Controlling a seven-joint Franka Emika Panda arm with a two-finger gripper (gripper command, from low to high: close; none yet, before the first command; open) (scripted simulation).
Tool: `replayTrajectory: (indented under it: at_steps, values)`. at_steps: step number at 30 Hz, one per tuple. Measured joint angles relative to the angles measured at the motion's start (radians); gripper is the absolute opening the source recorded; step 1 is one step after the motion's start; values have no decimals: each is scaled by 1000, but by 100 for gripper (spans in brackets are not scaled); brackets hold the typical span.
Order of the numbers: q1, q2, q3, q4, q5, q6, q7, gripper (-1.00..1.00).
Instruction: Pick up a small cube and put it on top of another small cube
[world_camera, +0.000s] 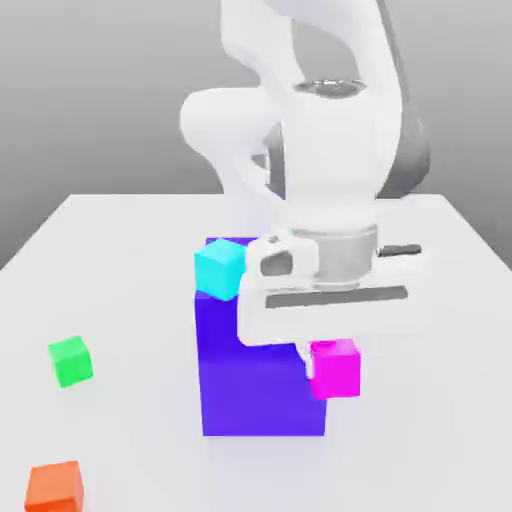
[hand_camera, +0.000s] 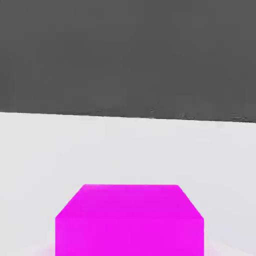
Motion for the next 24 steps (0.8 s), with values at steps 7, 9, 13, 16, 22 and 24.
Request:
replayTrajectory:
  at_steps: [7,9,13,16,22,24]
  values:
    - [-269,-24,-162,-33,-53,-58,105,-100]
    - [-337,-31,-217,-42,-68,-75,135,-100]
    - [-471,-44,-323,-75,-106,-106,206,-100]
    - [-503,14,-352,-98,-98,-57,219,-100]
    - [-519,179,-316,-93,8,95,147,100]
    - [-519,179,-316,-93,8,95,147,100]
